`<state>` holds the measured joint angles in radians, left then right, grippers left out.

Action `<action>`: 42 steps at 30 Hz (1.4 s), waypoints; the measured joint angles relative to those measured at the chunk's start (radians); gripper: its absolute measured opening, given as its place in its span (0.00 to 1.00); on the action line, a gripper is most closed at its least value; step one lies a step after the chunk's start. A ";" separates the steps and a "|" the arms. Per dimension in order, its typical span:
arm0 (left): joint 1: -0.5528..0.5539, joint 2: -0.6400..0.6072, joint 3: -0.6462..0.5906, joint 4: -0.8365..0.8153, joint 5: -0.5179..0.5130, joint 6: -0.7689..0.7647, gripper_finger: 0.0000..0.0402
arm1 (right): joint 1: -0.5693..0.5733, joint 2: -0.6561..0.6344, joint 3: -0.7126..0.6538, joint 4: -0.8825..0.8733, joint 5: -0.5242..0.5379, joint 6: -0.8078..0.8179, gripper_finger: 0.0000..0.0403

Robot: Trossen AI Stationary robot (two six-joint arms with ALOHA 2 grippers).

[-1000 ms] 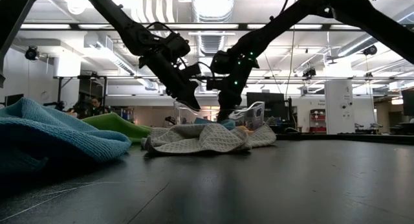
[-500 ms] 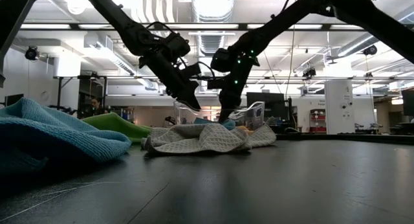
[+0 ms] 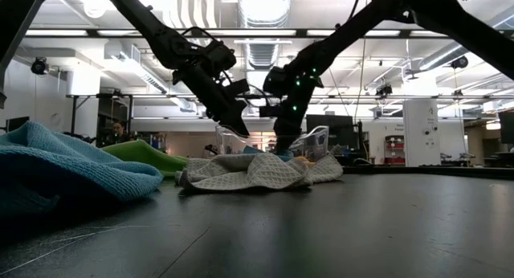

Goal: Fold microfiber towels
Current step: Put the right blue microfiber cloth into the transparent bin, then fold the gray microfiber cloth

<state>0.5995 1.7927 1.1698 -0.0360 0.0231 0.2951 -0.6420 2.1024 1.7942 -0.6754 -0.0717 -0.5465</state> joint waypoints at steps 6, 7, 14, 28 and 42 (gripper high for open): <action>0.000 0.000 0.000 0.001 0.000 0.000 0.00 | 0.007 0.010 0.005 0.032 -0.098 0.024 0.02; 0.000 0.000 0.000 0.002 0.000 0.000 0.00 | 0.010 0.016 0.001 0.039 -0.117 0.025 0.02; 0.000 0.000 0.000 0.002 0.000 0.000 0.00 | 0.011 0.044 -0.006 0.089 -0.130 0.038 0.02; -0.017 0.000 0.000 0.002 -0.001 -0.002 0.00 | 0.012 -0.104 -0.033 0.007 -0.145 0.056 0.02; -0.214 -0.080 -0.001 0.003 -0.001 -0.004 0.00 | 0.125 -0.583 -0.566 0.356 -0.243 0.201 0.02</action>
<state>0.3859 1.7126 1.1690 -0.0330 0.0224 0.2913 -0.5170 1.5198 1.2277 -0.3193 -0.3146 -0.3456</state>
